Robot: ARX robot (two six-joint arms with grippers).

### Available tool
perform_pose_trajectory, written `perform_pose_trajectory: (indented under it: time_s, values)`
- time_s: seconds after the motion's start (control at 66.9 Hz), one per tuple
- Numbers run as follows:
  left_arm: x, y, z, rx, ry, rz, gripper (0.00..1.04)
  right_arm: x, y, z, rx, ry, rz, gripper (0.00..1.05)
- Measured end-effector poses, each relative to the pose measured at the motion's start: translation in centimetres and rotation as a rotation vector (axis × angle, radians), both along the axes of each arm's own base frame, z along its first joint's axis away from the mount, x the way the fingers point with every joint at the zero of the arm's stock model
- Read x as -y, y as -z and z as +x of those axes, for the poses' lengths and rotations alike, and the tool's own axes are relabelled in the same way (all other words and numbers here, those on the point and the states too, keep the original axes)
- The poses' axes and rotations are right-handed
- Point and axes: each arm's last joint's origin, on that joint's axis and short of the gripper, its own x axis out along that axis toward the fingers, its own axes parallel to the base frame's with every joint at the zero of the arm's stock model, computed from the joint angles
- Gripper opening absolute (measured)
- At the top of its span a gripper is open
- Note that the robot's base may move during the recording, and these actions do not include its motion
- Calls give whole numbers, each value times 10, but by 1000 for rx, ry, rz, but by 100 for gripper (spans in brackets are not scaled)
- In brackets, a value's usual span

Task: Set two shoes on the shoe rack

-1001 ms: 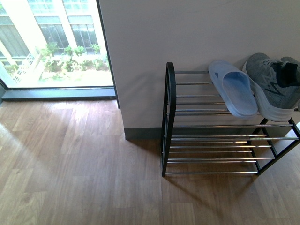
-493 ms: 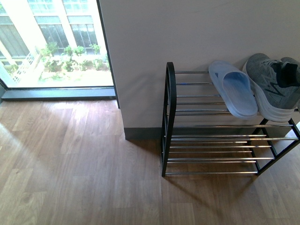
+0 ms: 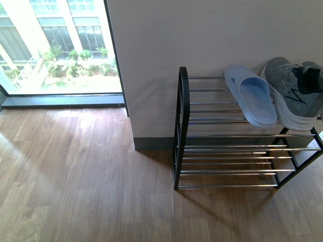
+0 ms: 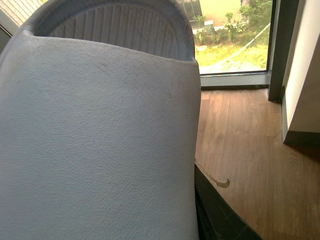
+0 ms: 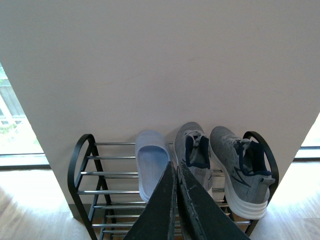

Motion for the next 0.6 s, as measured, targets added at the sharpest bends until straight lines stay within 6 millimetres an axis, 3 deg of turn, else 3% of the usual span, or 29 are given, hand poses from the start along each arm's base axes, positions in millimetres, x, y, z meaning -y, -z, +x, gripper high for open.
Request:
perform_pose_trajectory:
  time_s: [0.598]
  values:
    - [0, 0, 0, 0, 0, 0, 2, 0, -6, -21, 19, 0, 0, 1]
